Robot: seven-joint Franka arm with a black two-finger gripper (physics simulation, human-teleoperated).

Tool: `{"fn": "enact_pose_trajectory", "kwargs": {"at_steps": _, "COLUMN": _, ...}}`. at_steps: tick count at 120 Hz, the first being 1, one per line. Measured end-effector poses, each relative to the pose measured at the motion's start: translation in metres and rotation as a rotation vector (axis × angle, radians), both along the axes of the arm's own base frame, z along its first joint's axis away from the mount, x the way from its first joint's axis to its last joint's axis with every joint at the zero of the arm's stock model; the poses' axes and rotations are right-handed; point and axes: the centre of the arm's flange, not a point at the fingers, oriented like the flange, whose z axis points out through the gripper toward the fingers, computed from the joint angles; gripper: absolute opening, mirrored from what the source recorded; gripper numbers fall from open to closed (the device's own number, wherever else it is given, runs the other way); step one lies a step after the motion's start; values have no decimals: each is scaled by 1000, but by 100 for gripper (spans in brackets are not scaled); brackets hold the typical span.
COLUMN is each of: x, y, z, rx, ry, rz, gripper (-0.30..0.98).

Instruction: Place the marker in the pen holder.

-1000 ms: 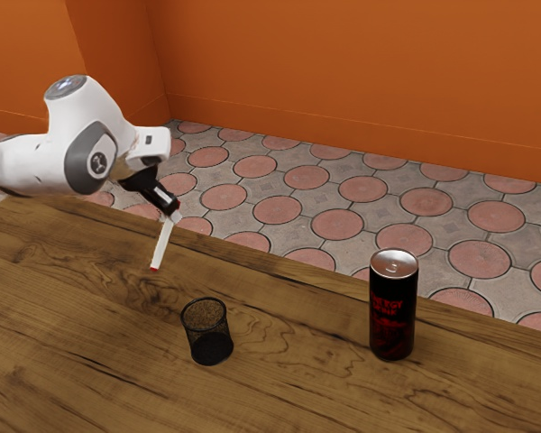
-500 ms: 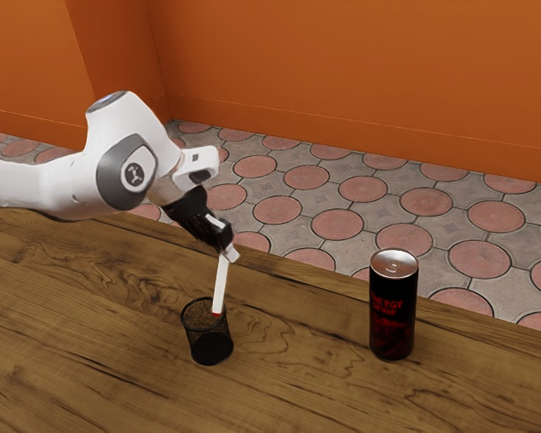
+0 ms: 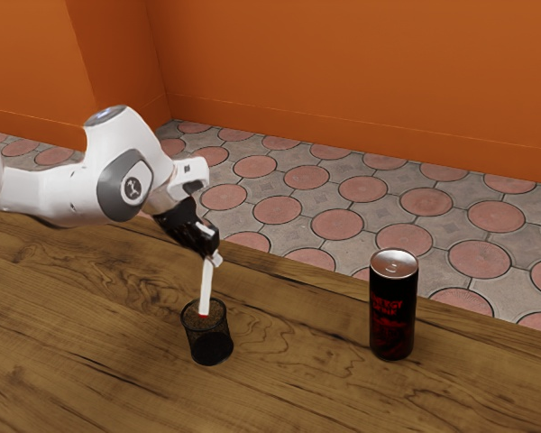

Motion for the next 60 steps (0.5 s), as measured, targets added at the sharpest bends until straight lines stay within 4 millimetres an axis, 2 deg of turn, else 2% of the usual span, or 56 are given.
{"fn": "enact_pose_trajectory", "kwargs": {"at_steps": 12, "x": 0, "y": -7, "z": -3, "rx": 25, "ry": -14, "rz": -19, "gripper": -9}}
{"fn": "enact_pose_trajectory", "kwargs": {"at_steps": 36, "x": -13, "y": -20, "z": -20, "rx": 59, "ry": -35, "rz": -45, "gripper": -9}}
{"fn": "enact_pose_trajectory", "kwargs": {"at_steps": 52, "x": -43, "y": -23, "z": -14, "rx": 67, "ry": -60, "rz": -56, "gripper": -9}}
{"fn": "enact_pose_trajectory", "kwargs": {"at_steps": 60, "x": -54, "y": -29, "z": -4, "rx": 79, "ry": -83, "rz": -88, "gripper": 4}}
